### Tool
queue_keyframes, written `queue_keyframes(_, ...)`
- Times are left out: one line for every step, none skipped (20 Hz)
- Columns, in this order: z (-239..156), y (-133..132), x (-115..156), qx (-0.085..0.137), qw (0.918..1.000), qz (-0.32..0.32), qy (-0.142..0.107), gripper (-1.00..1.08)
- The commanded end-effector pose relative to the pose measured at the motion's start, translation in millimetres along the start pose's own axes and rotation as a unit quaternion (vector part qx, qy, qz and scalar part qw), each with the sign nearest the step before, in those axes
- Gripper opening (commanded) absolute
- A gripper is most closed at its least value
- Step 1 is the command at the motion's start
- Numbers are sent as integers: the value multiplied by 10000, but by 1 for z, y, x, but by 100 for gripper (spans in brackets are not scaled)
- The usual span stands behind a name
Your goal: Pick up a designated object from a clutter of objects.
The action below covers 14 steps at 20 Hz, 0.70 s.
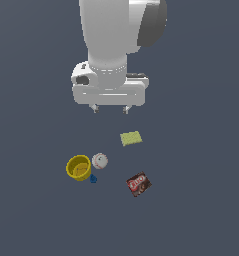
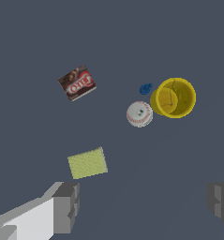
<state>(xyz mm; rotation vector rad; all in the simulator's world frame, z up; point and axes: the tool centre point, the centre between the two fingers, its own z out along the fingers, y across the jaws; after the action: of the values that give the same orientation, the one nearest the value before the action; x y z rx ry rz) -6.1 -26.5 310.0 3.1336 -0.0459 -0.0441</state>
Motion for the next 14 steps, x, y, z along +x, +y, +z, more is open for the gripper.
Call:
queue_keyframes(0, 0, 0, 0, 10000, 0, 0, 28)
queue_keyframes(0, 0, 0, -2, 10000, -4, 0, 28)
queue_keyframes(0, 0, 0, -9, 10000, -18, -1, 28)
queue_keyframes(-1, 0, -1, -20, 10000, -40, -2, 28)
queue_keyframes(-2, 1, -1, -34, 10000, -70, -4, 28)
queue_keyframes(-2, 1, -2, -47, 9999, -98, -6, 28)
queue_keyframes(-3, 1, -2, -56, 9999, -116, -7, 28)
queue_keyframes(-3, 2, -2, -61, 9999, -125, -8, 28)
queue_keyframes(-3, 2, -2, -61, 9999, -125, -8, 28)
queue_keyframes(-3, 2, -2, -58, 9999, -119, -7, 28)
queue_keyframes(-3, 2, -2, -58, 9999, -119, -7, 28)
queue_keyframes(-3, 2, -2, -58, 9999, -126, -8, 28)
queue_keyframes(-2, 2, -2, -58, 9999, -138, -8, 28)
queue_keyframes(-2, 2, -1, -58, 9999, -155, -9, 28)
